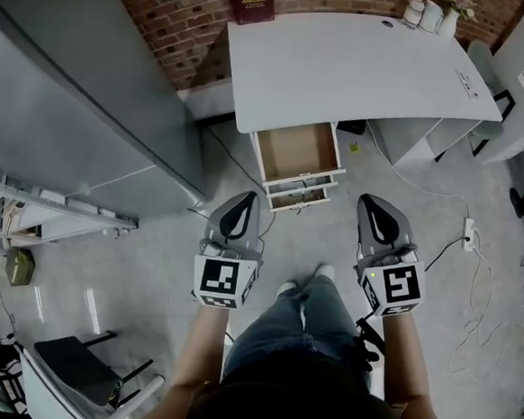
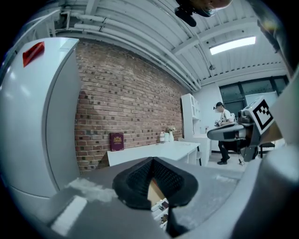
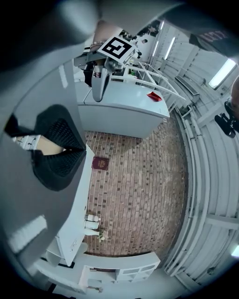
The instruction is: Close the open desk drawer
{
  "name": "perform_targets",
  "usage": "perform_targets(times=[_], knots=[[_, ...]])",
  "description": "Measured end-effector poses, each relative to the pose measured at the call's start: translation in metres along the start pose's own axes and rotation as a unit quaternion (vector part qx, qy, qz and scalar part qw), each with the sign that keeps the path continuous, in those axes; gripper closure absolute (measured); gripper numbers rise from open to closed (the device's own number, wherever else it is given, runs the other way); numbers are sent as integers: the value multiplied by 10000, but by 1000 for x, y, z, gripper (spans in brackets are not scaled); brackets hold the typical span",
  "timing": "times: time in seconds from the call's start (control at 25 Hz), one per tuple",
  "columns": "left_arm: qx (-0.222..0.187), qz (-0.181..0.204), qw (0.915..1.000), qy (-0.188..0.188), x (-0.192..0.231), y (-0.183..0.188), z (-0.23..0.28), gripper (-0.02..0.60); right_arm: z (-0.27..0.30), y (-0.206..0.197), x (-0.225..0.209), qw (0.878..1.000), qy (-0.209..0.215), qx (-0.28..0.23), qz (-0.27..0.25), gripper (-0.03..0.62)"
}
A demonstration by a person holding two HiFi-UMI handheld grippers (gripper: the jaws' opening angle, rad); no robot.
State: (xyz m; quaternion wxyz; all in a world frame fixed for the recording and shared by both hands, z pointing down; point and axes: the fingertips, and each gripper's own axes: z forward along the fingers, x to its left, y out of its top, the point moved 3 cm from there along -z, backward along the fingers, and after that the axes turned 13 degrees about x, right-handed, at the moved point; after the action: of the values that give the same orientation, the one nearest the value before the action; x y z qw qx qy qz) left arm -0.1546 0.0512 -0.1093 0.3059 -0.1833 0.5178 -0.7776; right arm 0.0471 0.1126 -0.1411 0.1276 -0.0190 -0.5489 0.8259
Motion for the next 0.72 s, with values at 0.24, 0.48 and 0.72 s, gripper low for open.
perform_targets(times=[0.24,0.48,0.72], knots=[[255,-84,9996,89,10,-13,43,592,45,-12,-29,9994,211,157,-233,594],[520,-425,9974,264,16,-33,103,592,103,-43,-67,9982,497,295,-157,594],[955,-537,9934,335,12,-68,160,592,161,-95,-94,9946,752,704,90,594]])
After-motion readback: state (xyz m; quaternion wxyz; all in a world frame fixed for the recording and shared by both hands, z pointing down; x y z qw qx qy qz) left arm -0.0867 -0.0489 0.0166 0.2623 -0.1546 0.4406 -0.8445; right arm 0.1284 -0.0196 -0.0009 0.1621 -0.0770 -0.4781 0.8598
